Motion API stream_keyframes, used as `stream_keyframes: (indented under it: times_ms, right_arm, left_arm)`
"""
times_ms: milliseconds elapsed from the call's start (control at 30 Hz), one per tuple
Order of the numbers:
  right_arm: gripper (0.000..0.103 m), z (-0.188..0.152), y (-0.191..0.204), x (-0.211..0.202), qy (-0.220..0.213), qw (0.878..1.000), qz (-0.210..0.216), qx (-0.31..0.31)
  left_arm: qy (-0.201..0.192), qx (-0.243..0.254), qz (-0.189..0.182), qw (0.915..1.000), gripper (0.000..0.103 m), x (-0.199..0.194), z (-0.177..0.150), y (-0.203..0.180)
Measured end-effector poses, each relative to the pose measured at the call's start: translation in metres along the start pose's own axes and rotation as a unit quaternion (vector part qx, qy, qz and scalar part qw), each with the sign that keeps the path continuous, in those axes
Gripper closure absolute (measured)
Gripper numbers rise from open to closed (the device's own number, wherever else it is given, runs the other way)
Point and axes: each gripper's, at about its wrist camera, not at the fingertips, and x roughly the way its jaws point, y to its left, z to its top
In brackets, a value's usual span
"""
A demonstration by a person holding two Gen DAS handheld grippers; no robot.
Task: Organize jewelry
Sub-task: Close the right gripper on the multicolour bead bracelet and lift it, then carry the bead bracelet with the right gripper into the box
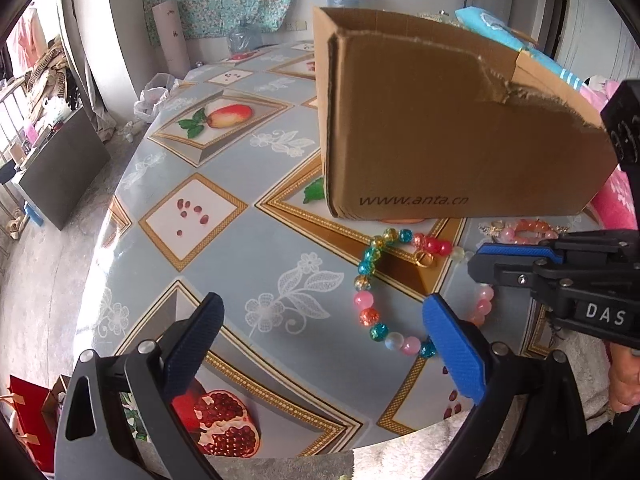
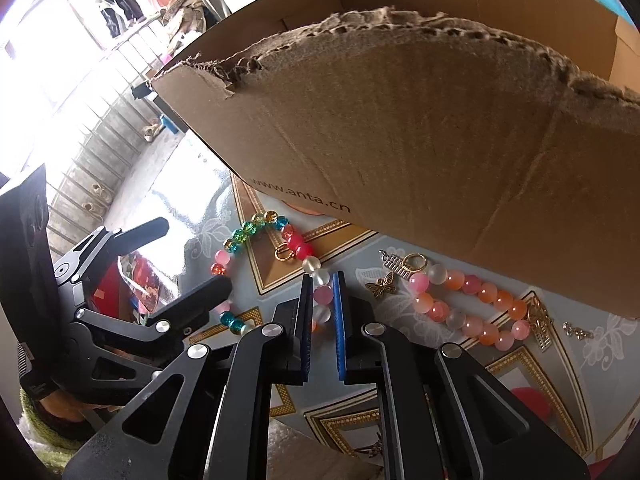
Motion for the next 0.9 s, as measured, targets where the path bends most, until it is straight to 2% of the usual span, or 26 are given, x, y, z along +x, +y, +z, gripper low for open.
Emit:
stream_keyframes:
  times_ms: [100, 167, 467, 533, 600, 633, 667, 900]
  right_arm:
    - [0.095, -0.001, -0.005, 0.000, -0.002, 1.000, 0.007, 0.004]
    - [0.095, -0.001, -0.008, -0.002, -0.003, 1.000, 0.010, 0.005]
    - [0.095, 0.001, -0.022, -0.007, 0.000, 0.999, 0.027, 0.021]
    - [0.095, 0.001, -0.026, -0.007, 0.000, 0.999, 0.031, 0.024]
    - [0.095, 0.002, -0.029, -0.007, -0.002, 0.999, 0.037, 0.028]
    - [0.095, 0.003, -0.032, -0.007, -0.003, 0.999, 0.041, 0.030]
    - [0.095, 0.003, -0.035, -0.008, -0.004, 0.999, 0.043, 0.031]
    - [0.095, 0.001, -0.051, -0.024, -0.015, 0.997, 0.066, 0.044]
  left_arm:
    - [-0.016, -0.007, -0.016, 0.9997, 0.017, -0.006, 0.005, 0.000]
    - [-0.019, -0.001, -0.022, 0.9996, 0.030, -0.006, 0.007, -0.002]
    - [0.015, 0.026, -0.031, 0.9991, 0.073, 0.016, 0.011, -0.015]
    - [0.015, 0.035, -0.027, 0.9989, 0.075, 0.017, 0.011, -0.019]
    - [0.014, 0.047, -0.019, 0.9986, 0.081, 0.018, 0.012, -0.023]
    - [0.014, 0.048, -0.020, 0.9985, 0.091, 0.018, 0.013, -0.024]
    - [0.015, 0.048, -0.020, 0.9986, 0.094, 0.019, 0.014, -0.025]
    - [-0.006, 0.039, -0.033, 0.9987, 0.094, -0.004, 0.019, -0.025]
